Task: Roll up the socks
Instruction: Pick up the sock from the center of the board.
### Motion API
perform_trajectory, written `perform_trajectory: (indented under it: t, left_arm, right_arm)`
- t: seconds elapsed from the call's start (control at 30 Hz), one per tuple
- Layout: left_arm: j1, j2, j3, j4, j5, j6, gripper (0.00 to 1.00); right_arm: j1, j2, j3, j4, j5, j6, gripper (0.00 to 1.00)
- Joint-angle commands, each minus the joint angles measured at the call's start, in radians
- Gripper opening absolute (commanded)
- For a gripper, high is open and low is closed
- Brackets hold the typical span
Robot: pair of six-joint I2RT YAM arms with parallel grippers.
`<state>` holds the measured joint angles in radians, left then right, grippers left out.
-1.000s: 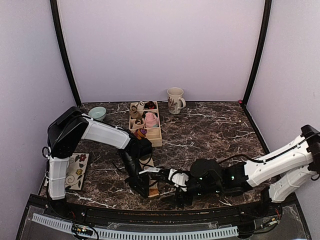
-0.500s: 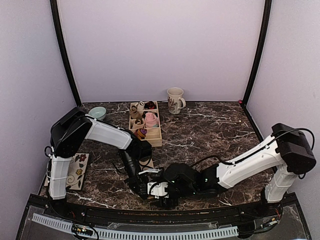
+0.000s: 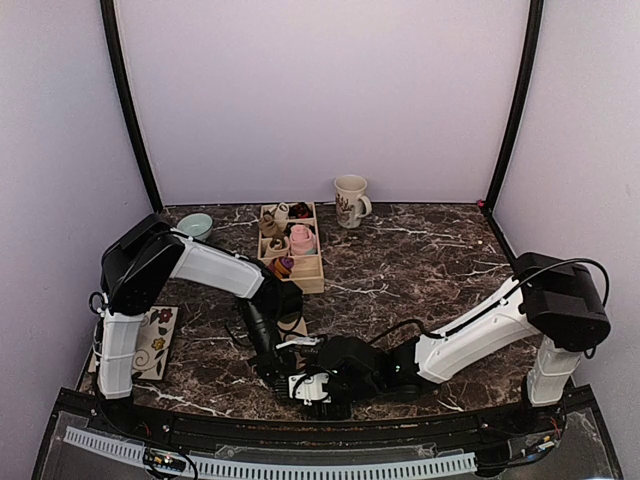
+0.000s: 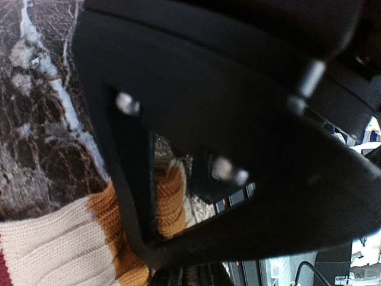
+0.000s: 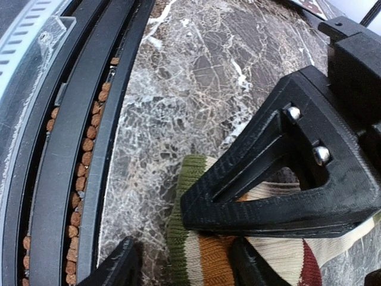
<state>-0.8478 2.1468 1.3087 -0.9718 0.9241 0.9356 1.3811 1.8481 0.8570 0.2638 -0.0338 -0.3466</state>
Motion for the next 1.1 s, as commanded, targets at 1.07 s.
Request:
perform_trajectory:
  t: [1.07]
  left_arm:
    - [0.015, 0.062, 0.005, 0.02, -0.256, -0.037, 0.16]
  right_arm:
    - [0.019, 0.01, -0.009, 0.043, 0.01, 0.04, 0.48]
